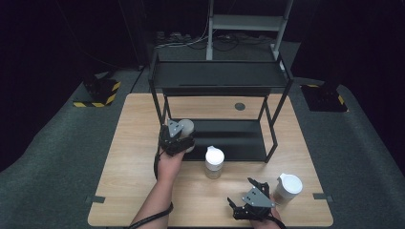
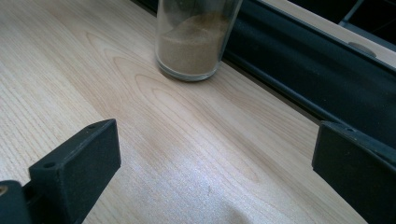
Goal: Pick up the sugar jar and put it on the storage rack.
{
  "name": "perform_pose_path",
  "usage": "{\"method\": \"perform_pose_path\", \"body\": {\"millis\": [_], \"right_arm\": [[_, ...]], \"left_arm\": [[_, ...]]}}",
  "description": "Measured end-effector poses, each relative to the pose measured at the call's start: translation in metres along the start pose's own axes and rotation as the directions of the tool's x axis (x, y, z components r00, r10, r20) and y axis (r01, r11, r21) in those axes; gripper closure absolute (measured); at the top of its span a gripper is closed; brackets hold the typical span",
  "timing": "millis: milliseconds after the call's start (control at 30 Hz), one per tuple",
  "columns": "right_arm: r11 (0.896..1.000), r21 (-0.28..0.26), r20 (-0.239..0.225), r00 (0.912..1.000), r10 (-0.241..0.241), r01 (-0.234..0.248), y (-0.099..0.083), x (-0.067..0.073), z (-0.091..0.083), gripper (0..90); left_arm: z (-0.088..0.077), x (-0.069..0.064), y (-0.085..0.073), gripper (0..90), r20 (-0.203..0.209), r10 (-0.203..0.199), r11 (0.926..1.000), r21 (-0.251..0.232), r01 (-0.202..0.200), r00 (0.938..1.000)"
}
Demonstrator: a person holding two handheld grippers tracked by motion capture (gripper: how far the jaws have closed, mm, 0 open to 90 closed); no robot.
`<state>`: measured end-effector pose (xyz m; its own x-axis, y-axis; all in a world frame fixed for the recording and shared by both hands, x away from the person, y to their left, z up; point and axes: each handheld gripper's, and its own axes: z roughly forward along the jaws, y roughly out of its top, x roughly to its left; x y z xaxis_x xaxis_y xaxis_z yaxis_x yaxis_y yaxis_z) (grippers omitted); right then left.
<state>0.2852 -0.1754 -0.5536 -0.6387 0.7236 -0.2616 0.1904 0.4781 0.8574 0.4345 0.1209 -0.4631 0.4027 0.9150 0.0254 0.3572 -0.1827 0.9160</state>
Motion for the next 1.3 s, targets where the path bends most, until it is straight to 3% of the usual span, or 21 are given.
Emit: {"method": "perform_pose_path", "body": {"millis": [433,1300], "right_arm": [[1.000,0.000,-0.001,1.0000,-0.008,0.008,0.0000,0.0004,-0.0001,0.2],[1.000,0.000,0.003,1.0000,-0.008,0.008,0.0000,0.0006,-0.0002,0.2]], "left_arm": [[0.0055,-0.0033,-0.0038,33.7,0.005,0.005,0.9998,0.020,-0.005,1.0000],[0.0030,-0.0027,-0.0091,33.3,0.007,0.030,0.9994,0.015,-0.030,0.9995]]}}
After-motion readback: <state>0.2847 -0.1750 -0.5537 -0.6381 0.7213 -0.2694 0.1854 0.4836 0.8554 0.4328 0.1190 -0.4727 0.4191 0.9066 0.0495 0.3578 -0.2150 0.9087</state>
